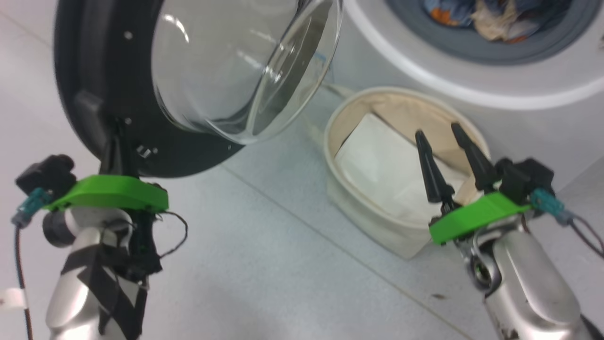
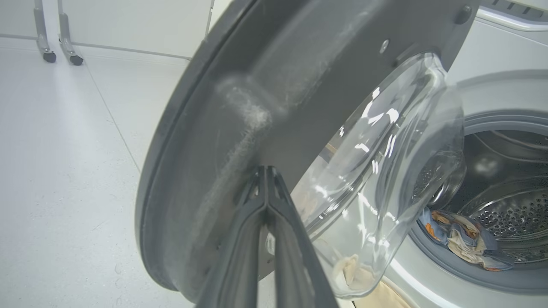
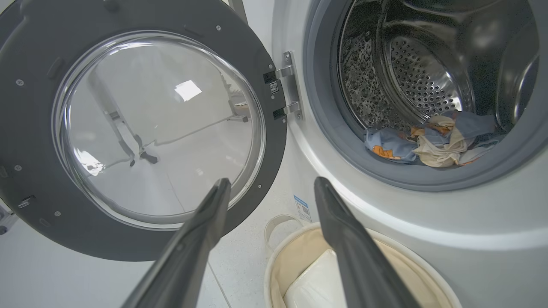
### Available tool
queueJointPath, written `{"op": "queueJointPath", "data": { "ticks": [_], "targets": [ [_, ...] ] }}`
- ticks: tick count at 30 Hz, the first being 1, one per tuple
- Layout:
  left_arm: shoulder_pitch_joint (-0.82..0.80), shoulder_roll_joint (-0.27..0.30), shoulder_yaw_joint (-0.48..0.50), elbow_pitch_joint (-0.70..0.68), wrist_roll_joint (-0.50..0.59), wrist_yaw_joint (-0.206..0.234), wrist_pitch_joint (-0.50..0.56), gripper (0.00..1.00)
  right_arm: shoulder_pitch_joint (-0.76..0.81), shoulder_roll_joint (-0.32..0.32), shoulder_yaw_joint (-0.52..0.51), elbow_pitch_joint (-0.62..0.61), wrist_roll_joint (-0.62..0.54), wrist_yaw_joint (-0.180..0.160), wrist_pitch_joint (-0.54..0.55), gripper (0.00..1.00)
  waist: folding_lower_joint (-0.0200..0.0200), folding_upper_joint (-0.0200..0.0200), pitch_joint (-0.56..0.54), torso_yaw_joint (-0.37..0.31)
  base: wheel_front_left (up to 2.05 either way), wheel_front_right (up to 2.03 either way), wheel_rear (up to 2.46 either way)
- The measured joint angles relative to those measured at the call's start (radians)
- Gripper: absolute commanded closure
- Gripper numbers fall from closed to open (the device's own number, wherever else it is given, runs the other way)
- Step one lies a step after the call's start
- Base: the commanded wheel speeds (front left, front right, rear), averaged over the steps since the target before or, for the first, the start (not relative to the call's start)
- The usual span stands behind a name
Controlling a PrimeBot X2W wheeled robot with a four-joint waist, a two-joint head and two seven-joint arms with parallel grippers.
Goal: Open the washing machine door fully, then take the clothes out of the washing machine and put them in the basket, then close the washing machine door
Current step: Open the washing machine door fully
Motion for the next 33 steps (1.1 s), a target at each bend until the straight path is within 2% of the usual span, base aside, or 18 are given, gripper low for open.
{"op": "queueJointPath", "data": {
  "ticks": [8,12,22,23,24,25,26,33],
  "targets": [
    [-0.087,-0.001,0.069,0.064,-0.046,-0.002,-0.065,1.0,-0.114,-0.048,0.056,-0.016,-0.019,0.0,0.045,0.0,0.0,0.0,0.121,0.026,0.0,0.0,0.0],
    [-0.145,0.002,0.114,0.126,-0.076,-0.02,-0.089,1.0,-0.149,-0.062,0.079,-0.017,-0.019,0.0,0.053,0.0,0.0,0.0,0.166,0.032,0.0,0.0,0.0],
    [-0.222,0.022,0.16,0.348,-0.083,-0.074,-0.122,1.0,-0.153,-0.072,0.063,-0.017,-0.019,0.0,0.051,0.0,0.0,0.0,0.167,0.031,0.0,0.0,0.0],
    [-0.223,0.022,0.16,0.358,-0.083,-0.093,-0.122,0.92,-0.152,-0.072,0.055,-0.017,-0.019,0.0,0.048,0.0,0.0,0.0,0.161,0.031,0.0,0.0,0.0],
    [-0.224,0.022,0.155,0.371,-0.082,-0.113,-0.123,0.76,-0.148,-0.072,0.046,-0.017,-0.019,0.0,0.043,0.0,0.0,0.0,0.153,0.03,0.0,0.0,0.0],
    [-0.227,0.022,0.148,0.384,-0.078,-0.127,-0.123,0.08,-0.143,-0.071,0.038,-0.017,-0.019,0.0,0.038,0.0,0.0,0.0,0.145,0.03,0.0,0.0,0.0],
    [-0.229,0.021,0.145,0.394,-0.07,-0.135,-0.123,0.0,-0.133,-0.07,0.028,-0.017,-0.019,0.0,0.034,0.0,0.0,0.0,0.136,0.029,0.0,0.0,0.0],
    [-0.238,0.021,0.102,0.458,-0.002,-0.151,-0.123,0.0,-0.021,-0.026,-0.046,-0.015,-0.017,0.0,-0.006,0.0,0.0,0.0,0.044,0.019,0.0,0.0,0.0]
  ]
}}
